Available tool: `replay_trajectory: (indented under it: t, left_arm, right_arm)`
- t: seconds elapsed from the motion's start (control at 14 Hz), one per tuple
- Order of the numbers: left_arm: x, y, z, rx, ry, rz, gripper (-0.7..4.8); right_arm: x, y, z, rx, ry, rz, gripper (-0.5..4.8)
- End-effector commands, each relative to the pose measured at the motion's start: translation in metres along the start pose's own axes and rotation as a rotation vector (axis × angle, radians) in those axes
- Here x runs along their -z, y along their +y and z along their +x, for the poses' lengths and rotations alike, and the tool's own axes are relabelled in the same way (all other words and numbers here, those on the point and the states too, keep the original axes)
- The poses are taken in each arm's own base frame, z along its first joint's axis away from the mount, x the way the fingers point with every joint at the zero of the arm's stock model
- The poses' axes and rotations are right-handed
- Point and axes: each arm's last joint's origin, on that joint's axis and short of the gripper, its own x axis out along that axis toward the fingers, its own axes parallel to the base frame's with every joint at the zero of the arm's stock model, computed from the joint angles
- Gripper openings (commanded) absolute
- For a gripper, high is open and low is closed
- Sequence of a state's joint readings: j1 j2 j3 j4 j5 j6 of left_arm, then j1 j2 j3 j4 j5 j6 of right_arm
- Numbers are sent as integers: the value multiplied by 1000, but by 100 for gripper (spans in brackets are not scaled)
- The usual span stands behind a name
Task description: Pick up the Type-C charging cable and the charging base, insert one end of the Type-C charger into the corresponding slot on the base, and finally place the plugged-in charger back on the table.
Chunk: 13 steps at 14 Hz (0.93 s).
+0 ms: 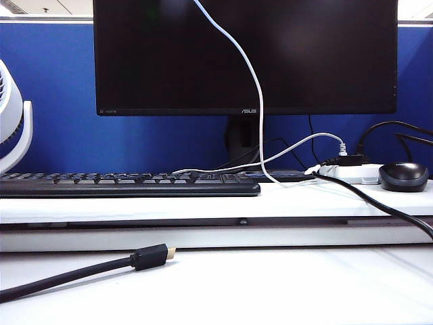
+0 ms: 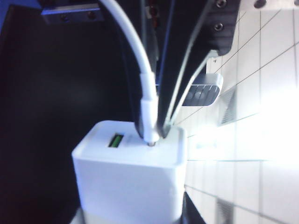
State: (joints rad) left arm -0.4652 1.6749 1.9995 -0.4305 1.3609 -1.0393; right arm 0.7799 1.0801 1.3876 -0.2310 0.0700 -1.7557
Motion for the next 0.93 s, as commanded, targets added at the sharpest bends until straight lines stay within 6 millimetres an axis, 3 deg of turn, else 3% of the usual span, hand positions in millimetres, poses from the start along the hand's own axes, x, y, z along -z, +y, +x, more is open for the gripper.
replay_trajectory:
  t: [0.07,0.29,0.43,0.93]
  left_arm:
    - [-6,3,1,-27,-57,64,-6]
    - [-7,4,1,-30,-60,72,-6]
    - [-8,4,1,-39,-76,95,-6]
    - [-9,4,2,-44,-94,108,-6]
  right_arm:
    - [-7,3,1,-22,-77,56,-1]
    - [-12,8,5,-61,-96,-35,-1]
    - [-11,4,5,-24,-92,95,-1]
    - [-18,3,5,-28,-123,82,-1]
